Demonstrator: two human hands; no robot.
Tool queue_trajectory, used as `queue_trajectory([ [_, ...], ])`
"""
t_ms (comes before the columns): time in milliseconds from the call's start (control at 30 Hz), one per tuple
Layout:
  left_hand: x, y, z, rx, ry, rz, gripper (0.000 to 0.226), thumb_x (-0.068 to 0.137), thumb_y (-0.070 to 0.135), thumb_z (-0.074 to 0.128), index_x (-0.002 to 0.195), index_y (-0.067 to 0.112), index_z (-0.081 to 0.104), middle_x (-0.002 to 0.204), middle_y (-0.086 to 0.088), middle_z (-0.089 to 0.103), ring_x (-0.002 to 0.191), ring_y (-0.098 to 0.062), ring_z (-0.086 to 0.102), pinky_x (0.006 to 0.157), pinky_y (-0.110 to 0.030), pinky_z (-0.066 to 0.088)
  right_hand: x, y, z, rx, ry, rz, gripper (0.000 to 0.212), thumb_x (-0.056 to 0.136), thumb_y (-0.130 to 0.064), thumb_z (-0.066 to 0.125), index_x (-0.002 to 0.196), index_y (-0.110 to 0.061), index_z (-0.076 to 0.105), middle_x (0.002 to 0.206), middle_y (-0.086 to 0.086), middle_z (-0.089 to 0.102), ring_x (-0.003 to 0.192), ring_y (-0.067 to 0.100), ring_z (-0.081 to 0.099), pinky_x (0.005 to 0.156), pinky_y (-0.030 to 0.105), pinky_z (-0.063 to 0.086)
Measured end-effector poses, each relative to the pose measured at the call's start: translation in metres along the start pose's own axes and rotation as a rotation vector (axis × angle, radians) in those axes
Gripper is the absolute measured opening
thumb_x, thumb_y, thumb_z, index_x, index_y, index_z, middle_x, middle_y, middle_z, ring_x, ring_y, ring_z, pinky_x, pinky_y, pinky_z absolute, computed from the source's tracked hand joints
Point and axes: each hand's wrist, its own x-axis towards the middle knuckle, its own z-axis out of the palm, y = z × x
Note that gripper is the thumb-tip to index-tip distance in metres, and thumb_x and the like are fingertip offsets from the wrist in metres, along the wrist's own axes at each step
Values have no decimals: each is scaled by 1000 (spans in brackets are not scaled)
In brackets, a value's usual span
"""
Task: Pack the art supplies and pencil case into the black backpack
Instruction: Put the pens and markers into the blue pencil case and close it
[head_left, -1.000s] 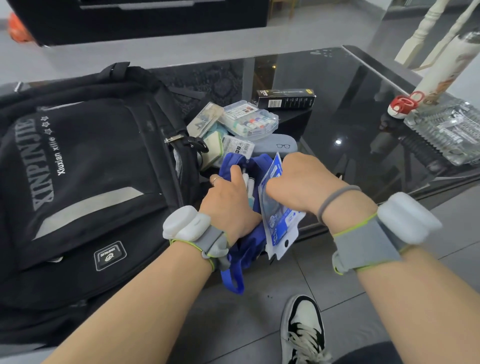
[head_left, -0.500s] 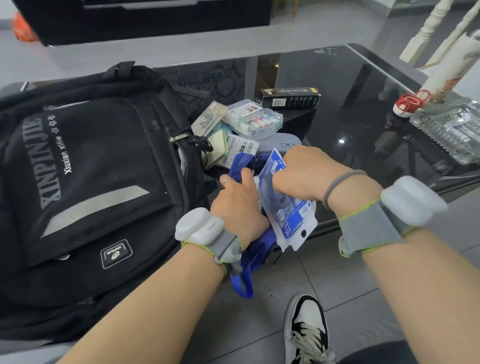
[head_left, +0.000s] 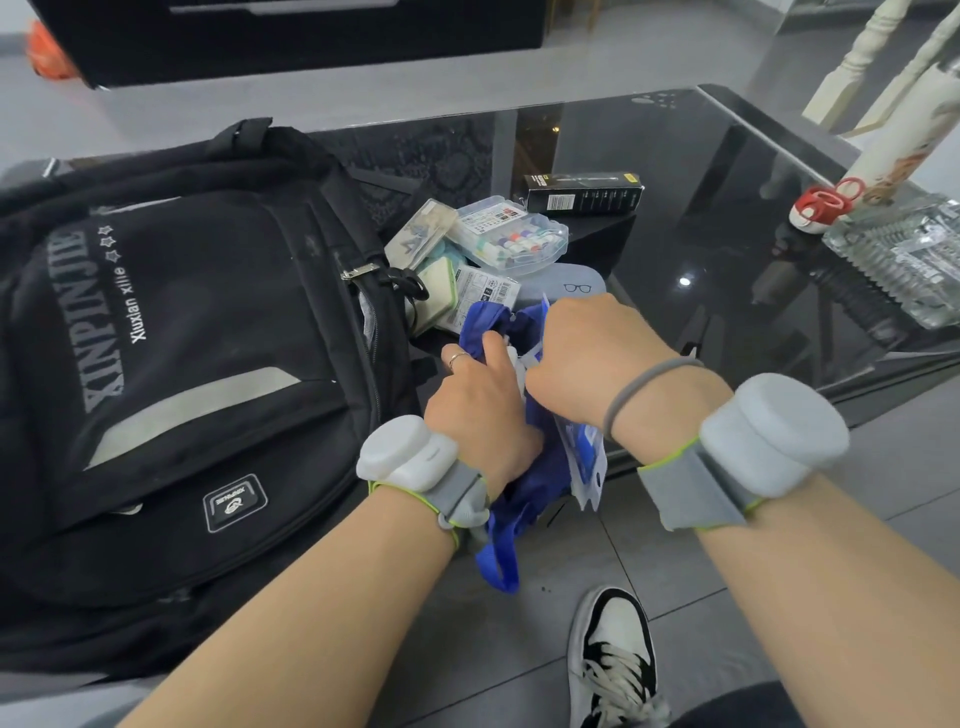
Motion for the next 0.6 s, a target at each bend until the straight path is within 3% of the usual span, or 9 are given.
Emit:
queue_trajectory([
  [133,2,6,8,1,36,-45,70,85,40,73,135,16,30,135,-17,35,51,-16,25,47,-28,16,-3,-1,0,-78,-102,8,33,92,-22,49,66,-14,31,80,6,40,70,22,42,67,29,36],
  [200,3,4,10,16,31,-39,74,84,42,74,137,16,29,134,-17,36,51,-15,26,46,-29,16,-1,-3,4,-35,-98,6,34,95,-25,44,65,-13,32,73,4,39,76,25,43,68,29,36],
  [300,4,-4,8,-2,8,37,76,84,30,74,142,12,28,131,-17,41,71,-19,42,51,-30,31,5,2,8,105,-36,21,34,92,-24,47,63,-12,33,68,3,37,70,25,42,59,28,32],
  [367,5,-8,5,-28,-11,89,76,83,22,74,141,9,28,129,-18,43,86,-24,41,68,-35,40,9,9,10,161,0,17,32,87,-17,50,62,-11,31,67,5,39,61,21,39,50,29,26],
  [500,6,-12,-3,-80,-29,113,74,83,22,73,140,12,27,112,-13,37,88,-27,44,74,-37,42,14,21,12,216,27,49,26,82,-13,52,64,-10,33,70,7,44,60,23,39,48,29,26],
  [600,6,-16,-8,-103,-32,155,74,84,21,72,142,16,25,106,-8,34,88,-29,47,74,-37,44,16,21,8,239,-43,90,26,85,-12,53,65,-10,37,68,5,43,56,19,37,47,28,28],
])
